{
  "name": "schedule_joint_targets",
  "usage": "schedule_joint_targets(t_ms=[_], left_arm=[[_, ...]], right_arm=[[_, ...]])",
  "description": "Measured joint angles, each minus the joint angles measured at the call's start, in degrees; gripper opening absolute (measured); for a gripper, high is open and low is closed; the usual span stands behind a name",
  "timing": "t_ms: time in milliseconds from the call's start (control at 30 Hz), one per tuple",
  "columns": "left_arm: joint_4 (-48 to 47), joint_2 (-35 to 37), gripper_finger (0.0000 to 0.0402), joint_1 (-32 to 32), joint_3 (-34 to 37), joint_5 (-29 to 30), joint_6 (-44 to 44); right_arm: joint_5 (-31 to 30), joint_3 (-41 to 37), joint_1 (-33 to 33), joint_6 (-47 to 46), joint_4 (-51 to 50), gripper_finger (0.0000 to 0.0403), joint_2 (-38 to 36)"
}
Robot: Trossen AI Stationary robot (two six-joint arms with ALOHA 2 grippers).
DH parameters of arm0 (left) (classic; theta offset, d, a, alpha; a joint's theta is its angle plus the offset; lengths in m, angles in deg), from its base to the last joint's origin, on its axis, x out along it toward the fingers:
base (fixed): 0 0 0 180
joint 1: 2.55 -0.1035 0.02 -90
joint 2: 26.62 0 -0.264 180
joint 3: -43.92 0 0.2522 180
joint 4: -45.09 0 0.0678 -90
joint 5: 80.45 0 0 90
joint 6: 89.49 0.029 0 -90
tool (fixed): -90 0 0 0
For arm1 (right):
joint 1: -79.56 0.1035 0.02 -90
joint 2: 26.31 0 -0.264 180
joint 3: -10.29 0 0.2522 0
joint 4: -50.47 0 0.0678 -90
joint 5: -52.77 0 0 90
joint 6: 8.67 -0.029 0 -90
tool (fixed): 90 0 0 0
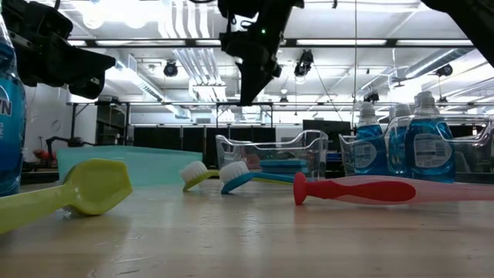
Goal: Pick & Place Kitchen Sink Supplies
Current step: Put the blue sponge wipe into the left transparent bin
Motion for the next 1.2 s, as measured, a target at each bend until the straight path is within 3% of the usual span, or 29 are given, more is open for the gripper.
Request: schedule_joint_targets(t_ms=[233, 867, 1200], left_arm=[[0.0, 0.0, 0.0, 0.0, 0.0, 0.0, 0.0], [0.0, 0.0, 0.0, 0.0, 0.0, 0.0, 0.0], [0.0, 0.0, 0.0, 0.0, 0.0, 0.0, 0.0]], right_arm=[[0.0, 0.0, 5.2, -2.0, -6.2, 0.0103, -0.3], [0.0, -0.3, 16.0, -6.8, -10.8, 0.0068, -0.3], [1.3, -1.0, 19.6, -11.4, -11.7, 0.0082, -0.3]])
